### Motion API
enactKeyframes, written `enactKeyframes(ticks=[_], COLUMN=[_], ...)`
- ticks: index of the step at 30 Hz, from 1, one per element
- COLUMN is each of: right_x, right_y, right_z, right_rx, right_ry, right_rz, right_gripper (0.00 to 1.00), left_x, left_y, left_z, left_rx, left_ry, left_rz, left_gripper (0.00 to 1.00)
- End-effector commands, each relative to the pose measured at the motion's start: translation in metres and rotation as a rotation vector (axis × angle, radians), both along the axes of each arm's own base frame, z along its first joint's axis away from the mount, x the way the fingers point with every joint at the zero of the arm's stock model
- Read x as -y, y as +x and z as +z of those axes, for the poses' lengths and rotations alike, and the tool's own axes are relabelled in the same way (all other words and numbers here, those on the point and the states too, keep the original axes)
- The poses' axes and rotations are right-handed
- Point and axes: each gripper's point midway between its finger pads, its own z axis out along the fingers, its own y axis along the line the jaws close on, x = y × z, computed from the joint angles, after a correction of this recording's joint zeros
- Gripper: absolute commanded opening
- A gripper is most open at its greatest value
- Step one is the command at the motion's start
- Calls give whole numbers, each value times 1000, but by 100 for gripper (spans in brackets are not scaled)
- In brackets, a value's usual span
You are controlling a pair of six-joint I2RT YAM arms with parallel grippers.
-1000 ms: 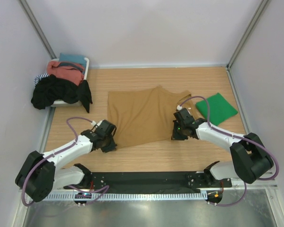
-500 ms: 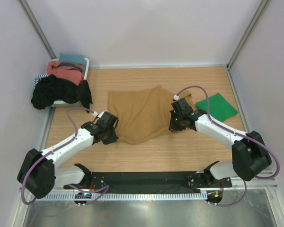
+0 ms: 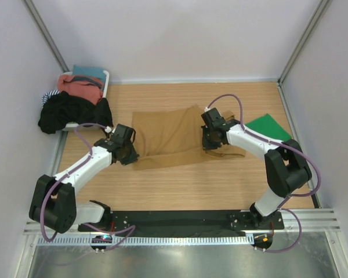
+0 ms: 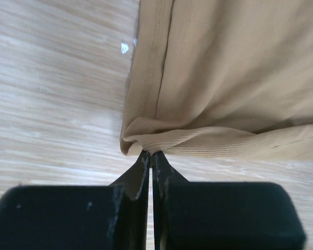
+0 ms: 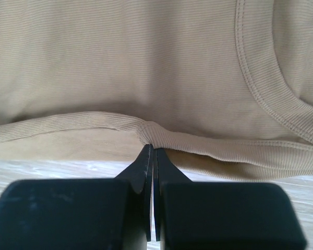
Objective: Fold and stack the tank tops
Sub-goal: Fold the tank top
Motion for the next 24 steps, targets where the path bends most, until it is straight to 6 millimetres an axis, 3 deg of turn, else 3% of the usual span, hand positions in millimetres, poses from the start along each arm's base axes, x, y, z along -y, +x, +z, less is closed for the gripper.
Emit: enactKeyframes(ticks=[1, 13, 24], right_x=[1, 11, 10], right_y=[17, 35, 51], right_z=[15, 17, 14], right_rx=[46, 49, 41], right_ry=[-16, -34, -47], right_rz=[0, -35, -46], right_gripper=[1, 1, 1], left_x=[6, 4, 0], left_y=[25, 43, 62], left_z=[18, 6, 9], left_rx=[71, 47, 59], left_ry=[-35, -30, -29], left_rz=[-27, -11, -4], left_gripper=[0, 0, 0])
